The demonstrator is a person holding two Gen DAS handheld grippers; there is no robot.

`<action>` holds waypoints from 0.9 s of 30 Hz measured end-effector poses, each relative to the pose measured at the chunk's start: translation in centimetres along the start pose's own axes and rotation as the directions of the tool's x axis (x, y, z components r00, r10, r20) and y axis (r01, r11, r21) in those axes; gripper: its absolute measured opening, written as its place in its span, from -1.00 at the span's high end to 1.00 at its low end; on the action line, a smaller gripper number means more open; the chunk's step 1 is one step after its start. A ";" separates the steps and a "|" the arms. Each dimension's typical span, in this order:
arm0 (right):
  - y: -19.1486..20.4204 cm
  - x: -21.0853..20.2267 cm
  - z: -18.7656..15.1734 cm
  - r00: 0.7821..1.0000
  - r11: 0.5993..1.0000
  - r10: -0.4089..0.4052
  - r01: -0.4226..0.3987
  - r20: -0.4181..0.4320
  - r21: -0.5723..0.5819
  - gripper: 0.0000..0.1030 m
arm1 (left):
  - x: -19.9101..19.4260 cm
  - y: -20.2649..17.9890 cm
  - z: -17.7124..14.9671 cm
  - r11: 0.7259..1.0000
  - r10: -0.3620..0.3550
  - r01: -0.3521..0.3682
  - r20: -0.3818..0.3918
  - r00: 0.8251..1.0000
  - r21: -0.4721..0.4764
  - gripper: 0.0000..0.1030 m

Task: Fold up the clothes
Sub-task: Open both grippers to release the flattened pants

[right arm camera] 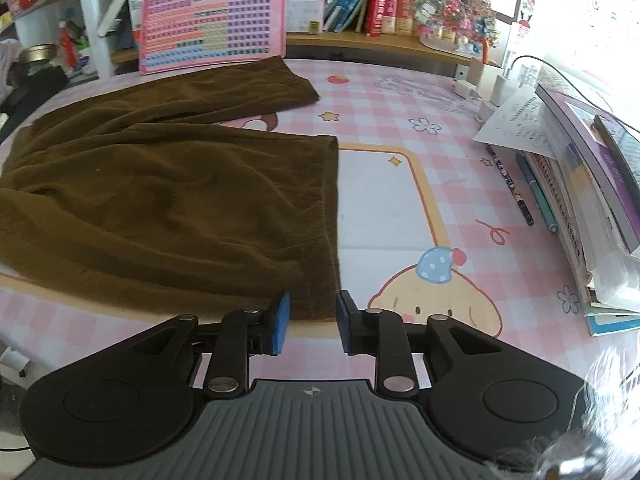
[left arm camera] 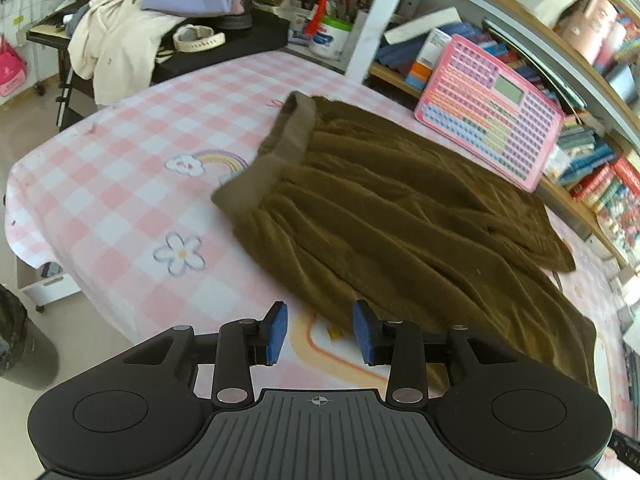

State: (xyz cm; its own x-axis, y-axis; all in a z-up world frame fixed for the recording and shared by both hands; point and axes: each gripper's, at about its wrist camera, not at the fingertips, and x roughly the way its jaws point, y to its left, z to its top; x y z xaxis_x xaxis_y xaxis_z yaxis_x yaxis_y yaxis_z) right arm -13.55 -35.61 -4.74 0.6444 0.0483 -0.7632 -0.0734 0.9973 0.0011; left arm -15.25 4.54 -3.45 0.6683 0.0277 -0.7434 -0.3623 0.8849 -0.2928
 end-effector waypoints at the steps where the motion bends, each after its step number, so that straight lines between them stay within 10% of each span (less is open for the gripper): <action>1: 0.1 -0.1 -0.2 1.000 1.000 0.007 -0.007 -0.002 -0.001 0.49 | -0.1 -0.3 -0.3 1.000 -0.004 0.004 -0.006 1.000 0.009 0.28; 12: 2.5 -1.0 -1.1 1.000 1.000 -0.007 0.007 -0.015 0.031 0.18 | 0.0 -2.1 -0.5 0.986 -0.064 0.068 -0.036 0.997 0.152 -0.10; 16: 4.5 -1.4 -0.9 0.999 0.998 -0.036 0.036 -0.006 0.045 -0.23 | 0.1 -2.5 0.4 0.969 -0.066 0.075 -0.045 0.997 0.235 -0.39; 27: 9.9 -2.0 -0.6 0.996 0.992 -0.087 0.086 0.002 0.088 -0.29 | 0.8 -0.3 2.9 0.924 -0.110 0.127 -0.069 0.992 0.360 -0.62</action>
State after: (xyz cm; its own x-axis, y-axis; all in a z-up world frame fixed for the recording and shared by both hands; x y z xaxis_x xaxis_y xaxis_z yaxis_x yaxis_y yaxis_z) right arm -16.06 -25.87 -3.59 0.6499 -0.0386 -0.7590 0.0499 0.9987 -0.0081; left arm -12.67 5.69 -2.23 0.6577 -0.1016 -0.7464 -0.0157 0.9888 -0.1483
